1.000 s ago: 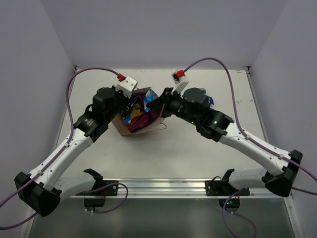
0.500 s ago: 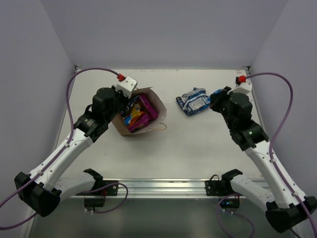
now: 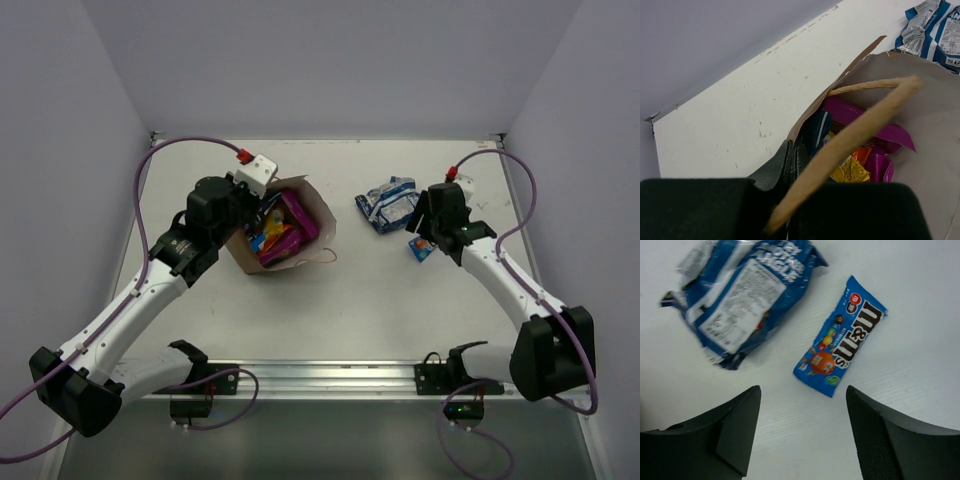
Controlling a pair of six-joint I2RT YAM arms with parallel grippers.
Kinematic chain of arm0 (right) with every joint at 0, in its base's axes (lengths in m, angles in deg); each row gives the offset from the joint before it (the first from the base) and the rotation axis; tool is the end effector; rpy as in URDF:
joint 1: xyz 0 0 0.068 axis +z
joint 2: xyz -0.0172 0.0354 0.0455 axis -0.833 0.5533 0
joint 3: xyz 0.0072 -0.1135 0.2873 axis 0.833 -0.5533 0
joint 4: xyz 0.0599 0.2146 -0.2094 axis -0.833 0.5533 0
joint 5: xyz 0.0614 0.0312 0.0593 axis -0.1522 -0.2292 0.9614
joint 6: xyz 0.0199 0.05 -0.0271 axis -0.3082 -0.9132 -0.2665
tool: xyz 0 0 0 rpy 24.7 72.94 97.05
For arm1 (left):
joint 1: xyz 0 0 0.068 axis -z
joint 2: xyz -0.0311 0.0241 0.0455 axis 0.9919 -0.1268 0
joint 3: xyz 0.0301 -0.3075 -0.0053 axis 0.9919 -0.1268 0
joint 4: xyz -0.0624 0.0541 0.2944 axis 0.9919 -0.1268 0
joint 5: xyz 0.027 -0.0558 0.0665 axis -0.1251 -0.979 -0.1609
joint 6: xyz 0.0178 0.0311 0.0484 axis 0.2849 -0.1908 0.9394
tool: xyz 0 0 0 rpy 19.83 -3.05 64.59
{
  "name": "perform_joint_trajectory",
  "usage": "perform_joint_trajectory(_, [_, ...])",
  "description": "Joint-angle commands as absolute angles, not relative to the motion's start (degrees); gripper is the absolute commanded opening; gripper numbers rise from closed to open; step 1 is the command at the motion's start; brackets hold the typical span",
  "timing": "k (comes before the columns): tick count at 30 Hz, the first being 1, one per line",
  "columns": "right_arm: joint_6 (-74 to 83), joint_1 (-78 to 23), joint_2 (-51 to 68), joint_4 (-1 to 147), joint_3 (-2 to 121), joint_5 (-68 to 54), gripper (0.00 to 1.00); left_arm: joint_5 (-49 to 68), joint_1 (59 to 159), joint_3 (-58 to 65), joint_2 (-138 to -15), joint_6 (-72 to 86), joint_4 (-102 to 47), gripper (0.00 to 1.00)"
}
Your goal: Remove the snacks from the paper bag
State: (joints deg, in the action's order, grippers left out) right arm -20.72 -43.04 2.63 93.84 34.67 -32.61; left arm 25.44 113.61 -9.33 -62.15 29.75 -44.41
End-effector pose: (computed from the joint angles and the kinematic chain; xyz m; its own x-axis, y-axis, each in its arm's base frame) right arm 0.3091 0.0592 0.2561 -0.5952 0.3773 -0.7094 0.3643 0.9137 0.1803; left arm 0.2446 -0.1396 0.3937 -0.1670 0.3144 -0.9345 0.4393 0.8723 0.2149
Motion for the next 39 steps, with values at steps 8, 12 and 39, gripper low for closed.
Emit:
perform_joint_trajectory(8, [-26.4,-19.0,-9.4,94.5,52.0,-21.7,0.77,25.3,113.8,-7.5,-60.3,31.5,-45.6,0.0])
perform_joint_trajectory(12, [-28.1,-10.3,-3.7,90.4,57.3,-19.2,0.75,25.0,113.8,-7.0,-60.0,31.6,-46.1,0.0])
perform_joint_trajectory(39, [-43.5,-0.4,19.7,70.4,52.0,-27.2,0.66,20.9,117.3,-7.8,-59.0,24.2,-46.8,0.0])
